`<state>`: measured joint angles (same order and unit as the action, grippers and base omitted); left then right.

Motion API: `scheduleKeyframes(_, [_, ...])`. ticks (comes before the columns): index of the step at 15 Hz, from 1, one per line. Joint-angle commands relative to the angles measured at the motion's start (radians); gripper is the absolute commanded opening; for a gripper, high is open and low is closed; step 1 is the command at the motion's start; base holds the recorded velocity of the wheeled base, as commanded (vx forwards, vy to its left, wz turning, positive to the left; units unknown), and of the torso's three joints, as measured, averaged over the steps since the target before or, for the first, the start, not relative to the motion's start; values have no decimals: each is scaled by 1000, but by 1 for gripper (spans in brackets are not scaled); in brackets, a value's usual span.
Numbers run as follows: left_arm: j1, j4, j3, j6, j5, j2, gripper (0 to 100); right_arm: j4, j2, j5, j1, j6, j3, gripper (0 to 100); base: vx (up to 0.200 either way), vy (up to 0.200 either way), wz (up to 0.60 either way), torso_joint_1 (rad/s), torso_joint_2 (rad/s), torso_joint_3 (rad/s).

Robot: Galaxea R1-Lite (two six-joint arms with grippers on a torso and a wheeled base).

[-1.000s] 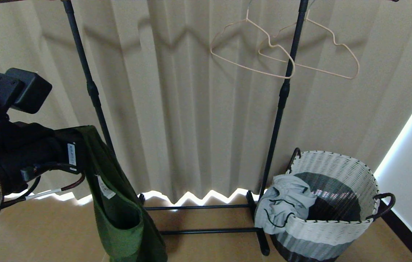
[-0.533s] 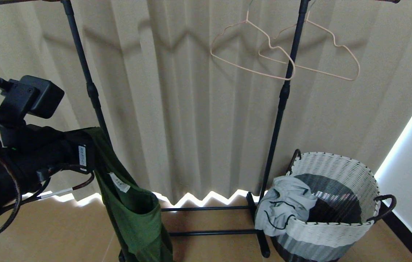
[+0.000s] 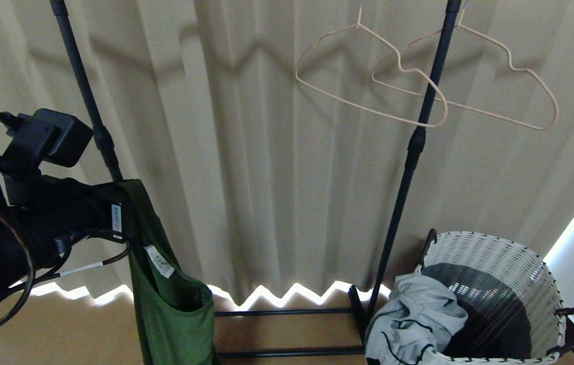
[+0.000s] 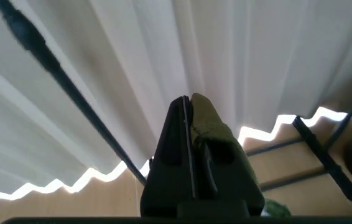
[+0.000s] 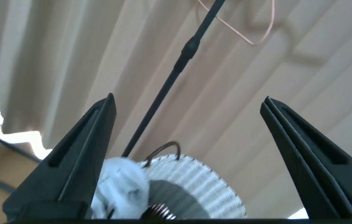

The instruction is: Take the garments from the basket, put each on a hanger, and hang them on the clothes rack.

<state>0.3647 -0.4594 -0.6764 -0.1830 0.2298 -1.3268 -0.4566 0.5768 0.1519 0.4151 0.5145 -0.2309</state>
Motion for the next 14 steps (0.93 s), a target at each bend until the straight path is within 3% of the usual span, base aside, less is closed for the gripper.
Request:
scheduleKeyframes(1, [0,-1,1,-3,2,-2,0,-1,-2,0,1,1,-1,100,200,0,0,7,2,2])
scheduleKeyframes(12, [-38,-9,26,-7,5,3,0,1,-14,3,1,-10,4,100,0,0,0,0,0,0])
scheduleKeyframes(14, [-50,-36,44,-1,0,8,0,3,-14,9,1,-90,13,100,0,0,0,0,0,0])
